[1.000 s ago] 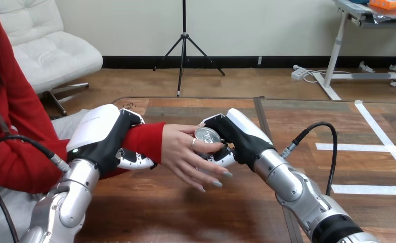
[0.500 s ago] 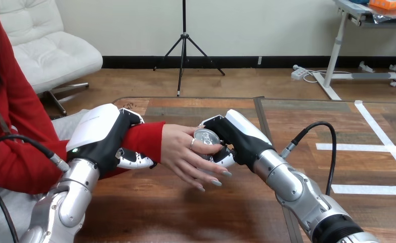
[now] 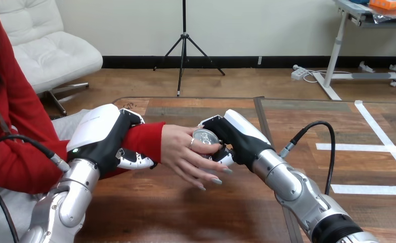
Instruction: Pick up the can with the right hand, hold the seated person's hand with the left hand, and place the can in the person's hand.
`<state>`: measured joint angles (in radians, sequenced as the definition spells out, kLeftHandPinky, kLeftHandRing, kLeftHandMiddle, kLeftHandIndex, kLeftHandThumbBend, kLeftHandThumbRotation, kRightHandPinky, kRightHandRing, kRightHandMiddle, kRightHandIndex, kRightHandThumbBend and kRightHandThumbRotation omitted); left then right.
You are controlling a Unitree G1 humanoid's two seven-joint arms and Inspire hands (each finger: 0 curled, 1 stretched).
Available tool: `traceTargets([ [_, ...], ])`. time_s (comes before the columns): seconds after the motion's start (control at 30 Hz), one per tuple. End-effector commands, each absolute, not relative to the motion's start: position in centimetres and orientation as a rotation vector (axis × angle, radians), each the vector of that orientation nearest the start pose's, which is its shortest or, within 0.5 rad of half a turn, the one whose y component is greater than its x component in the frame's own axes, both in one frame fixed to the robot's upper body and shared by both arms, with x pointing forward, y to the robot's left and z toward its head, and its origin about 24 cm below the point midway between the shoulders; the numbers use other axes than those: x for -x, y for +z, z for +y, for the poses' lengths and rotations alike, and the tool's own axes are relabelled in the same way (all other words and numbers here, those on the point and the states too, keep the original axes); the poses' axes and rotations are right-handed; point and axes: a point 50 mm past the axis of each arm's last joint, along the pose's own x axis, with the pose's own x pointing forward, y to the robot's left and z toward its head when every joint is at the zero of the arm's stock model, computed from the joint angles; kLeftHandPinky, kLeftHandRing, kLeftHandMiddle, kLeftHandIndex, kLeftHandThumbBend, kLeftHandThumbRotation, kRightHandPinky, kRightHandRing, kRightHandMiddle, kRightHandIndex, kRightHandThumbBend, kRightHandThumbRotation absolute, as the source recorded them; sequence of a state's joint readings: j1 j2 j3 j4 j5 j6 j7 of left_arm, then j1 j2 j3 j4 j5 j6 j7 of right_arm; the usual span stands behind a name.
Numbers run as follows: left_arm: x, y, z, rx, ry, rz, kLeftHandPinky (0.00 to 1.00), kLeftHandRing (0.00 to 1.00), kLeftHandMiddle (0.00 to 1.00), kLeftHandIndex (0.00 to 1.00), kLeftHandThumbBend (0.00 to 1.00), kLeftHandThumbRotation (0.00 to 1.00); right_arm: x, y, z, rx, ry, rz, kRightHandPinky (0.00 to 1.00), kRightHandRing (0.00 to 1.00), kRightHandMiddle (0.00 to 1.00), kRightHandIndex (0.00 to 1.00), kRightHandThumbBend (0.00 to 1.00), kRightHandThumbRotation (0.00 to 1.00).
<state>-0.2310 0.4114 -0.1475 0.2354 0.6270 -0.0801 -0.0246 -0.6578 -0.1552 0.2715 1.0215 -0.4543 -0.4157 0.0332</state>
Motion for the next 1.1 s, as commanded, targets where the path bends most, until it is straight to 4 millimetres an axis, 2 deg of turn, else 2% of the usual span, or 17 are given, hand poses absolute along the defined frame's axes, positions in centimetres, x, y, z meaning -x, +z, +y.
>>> traceTargets([
  [0.0,-31.7,15.0,14.3,-0.946,-0.141,-0.492,0.21,0.27,0.35,0.37,0.59,0.00,-37.4,12.3,-6.6,0.758,0.481,-0.397,0.32,0.35,0.41,0.44,0.74,0.00],
  [0.4,-31.6,14.9,14.4,-0.927,-0.152,-0.477,0.21,0.27,0.36,0.38,0.61,0.00,-37.5,12.2,-7.1,0.745,0.477,-0.384,0.33,0.37,0.42,0.45,0.75,0.00],
  [0.6,-31.4,15.0,14.6,-0.998,-0.146,-0.490,0.26,0.34,0.41,0.43,0.66,0.00,-37.6,12.1,-7.3,0.747,0.473,-0.370,0.36,0.41,0.45,0.48,0.79,0.00],
  [0.7,-31.3,15.0,14.7,-1.033,-0.139,-0.498,0.32,0.40,0.45,0.47,0.66,0.05,-37.6,12.1,-7.5,0.748,0.470,-0.366,0.37,0.42,0.46,0.49,0.80,0.00],
  [0.77,-31.2,15.0,14.8,-1.033,-0.136,-0.503,0.37,0.45,0.50,0.52,0.68,0.13,-37.6,12.0,-7.6,0.748,0.469,-0.363,0.38,0.43,0.48,0.51,0.82,0.00],
  [0.9,-31.0,15.1,14.9,-1.030,-0.133,-0.506,0.43,0.52,0.56,0.57,0.71,0.21,-37.6,11.9,-7.9,0.742,0.463,-0.348,0.39,0.44,0.49,0.52,0.83,0.01],
  [1.07,-30.8,15.1,15.0,-1.026,-0.135,-0.508,0.49,0.59,0.63,0.63,0.76,0.34,-37.6,11.8,-8.3,0.735,0.455,-0.336,0.41,0.47,0.52,0.55,0.82,0.08],
])
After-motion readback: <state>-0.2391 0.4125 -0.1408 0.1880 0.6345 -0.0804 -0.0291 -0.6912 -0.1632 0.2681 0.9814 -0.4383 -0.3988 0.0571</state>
